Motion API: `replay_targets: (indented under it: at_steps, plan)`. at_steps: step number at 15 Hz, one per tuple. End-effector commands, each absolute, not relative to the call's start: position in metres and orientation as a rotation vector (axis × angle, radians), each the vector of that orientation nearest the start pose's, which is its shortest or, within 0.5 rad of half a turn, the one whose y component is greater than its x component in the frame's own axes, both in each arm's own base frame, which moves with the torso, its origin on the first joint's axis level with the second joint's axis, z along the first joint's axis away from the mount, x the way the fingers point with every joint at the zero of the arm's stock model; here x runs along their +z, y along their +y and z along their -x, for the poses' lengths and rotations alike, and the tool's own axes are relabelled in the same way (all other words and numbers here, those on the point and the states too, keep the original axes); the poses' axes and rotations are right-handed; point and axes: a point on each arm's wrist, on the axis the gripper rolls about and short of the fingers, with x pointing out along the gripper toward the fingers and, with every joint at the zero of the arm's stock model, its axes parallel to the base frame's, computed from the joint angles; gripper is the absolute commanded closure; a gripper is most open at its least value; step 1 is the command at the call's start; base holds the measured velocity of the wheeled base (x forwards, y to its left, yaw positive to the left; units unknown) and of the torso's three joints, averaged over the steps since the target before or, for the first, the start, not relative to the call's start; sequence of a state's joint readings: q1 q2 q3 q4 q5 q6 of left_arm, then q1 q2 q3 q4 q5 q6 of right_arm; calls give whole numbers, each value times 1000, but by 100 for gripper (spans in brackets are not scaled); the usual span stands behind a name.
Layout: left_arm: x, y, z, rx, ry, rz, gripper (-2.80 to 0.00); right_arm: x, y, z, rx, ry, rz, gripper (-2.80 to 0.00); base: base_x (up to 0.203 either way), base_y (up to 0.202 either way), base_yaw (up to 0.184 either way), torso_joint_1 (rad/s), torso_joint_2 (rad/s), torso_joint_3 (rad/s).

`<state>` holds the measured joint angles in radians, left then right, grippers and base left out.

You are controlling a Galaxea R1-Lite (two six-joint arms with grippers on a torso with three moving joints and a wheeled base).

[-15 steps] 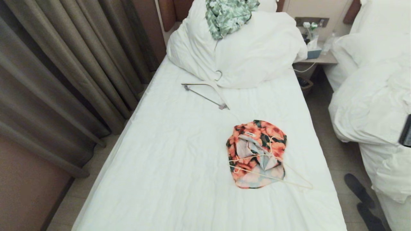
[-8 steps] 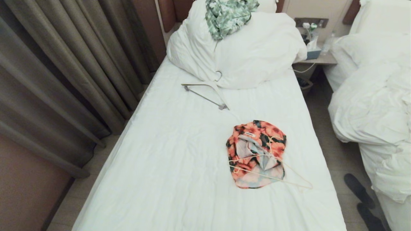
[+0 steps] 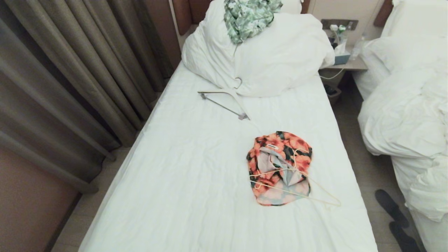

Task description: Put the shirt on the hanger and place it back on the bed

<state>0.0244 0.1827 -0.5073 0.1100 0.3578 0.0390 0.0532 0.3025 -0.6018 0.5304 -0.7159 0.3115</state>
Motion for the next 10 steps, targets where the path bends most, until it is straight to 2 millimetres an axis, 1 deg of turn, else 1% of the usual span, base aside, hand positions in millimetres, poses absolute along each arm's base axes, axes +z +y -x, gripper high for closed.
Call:
replay_targets:
  at_steps: [1,2,3,4,5,7,8,9,10]
  plan:
    - [165,5,55,284,-169,-44,0,173,-16,65,-626,53,-208,0,0,0,0,0,0,0]
    - [151,4,56,244,-150,-87,0,164,-14,72,-551,39,-183,0,0,0,0,0,0,0]
    - [136,3,53,192,-109,-141,0,153,-11,78,-450,24,-149,0,0,0,0,0,0,0]
    - [127,2,49,115,-77,-168,0,142,-9,78,-346,29,-123,0,0,0,0,0,0,0]
    - [120,0,45,41,-52,-174,0,132,-7,71,-279,60,-113,0,0,0,0,0,0,0]
    - [96,-2,35,-58,29,-179,0,109,-4,52,-182,117,-68,0,0,0,0,0,0,0]
    - [86,-2,32,-79,58,-183,0,100,-4,44,-148,110,-49,0,0,0,0,0,0,0]
    - [78,-2,28,-86,72,-186,0,93,-3,36,-119,61,-40,0,0,0,0,0,0,0]
    - [76,-2,26,-83,51,-187,0,91,-2,29,-77,-14,-37,0,0,0,0,0,0,0]
